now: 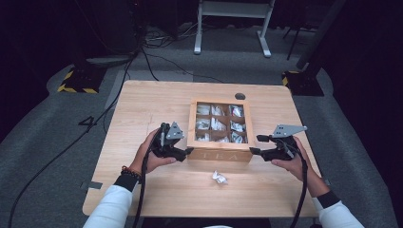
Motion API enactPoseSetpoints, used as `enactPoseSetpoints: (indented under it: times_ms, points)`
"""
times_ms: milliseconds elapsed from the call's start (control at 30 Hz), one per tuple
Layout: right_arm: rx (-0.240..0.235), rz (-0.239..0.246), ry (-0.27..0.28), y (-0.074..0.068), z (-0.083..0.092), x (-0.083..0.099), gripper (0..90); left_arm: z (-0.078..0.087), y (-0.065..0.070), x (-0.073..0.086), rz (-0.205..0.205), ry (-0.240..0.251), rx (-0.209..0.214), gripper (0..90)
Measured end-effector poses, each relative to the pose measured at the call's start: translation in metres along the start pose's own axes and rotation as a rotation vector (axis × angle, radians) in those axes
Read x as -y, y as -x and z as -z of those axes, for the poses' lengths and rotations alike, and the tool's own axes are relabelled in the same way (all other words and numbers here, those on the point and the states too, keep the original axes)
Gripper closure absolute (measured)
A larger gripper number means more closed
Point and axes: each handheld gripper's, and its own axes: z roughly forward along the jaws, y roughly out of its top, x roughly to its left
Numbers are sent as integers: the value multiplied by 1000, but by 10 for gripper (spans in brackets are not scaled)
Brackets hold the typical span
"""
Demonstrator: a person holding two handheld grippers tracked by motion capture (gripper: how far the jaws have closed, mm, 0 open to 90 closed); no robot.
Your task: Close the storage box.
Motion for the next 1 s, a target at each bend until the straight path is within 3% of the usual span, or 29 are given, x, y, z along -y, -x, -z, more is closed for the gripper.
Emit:
enactPoseSetpoints:
  times_ms: [133, 267, 333, 500, 767, 1000]
  points:
    - [8, 36, -8, -3, 3, -1, 346, 5, 0, 1, -7, 1, -14, 188]
    - [22, 66, -24, -7, 6, -1, 320, 10, 5, 1, -31, -9, -83, 166]
    - [30, 88, -33, -8, 9, -1, 307, 13, 5, 1, -33, -9, -69, 167]
    - [57, 114, -40, -11, 18, 2, 287, 20, 10, 4, -50, -13, -89, 171]
    - [81, 117, -46, -11, 30, 12, 286, 30, 14, 17, -62, -23, -130, 170]
    - [108, 100, -63, -8, 36, 25, 285, 36, 12, 31, -44, -53, -148, 172]
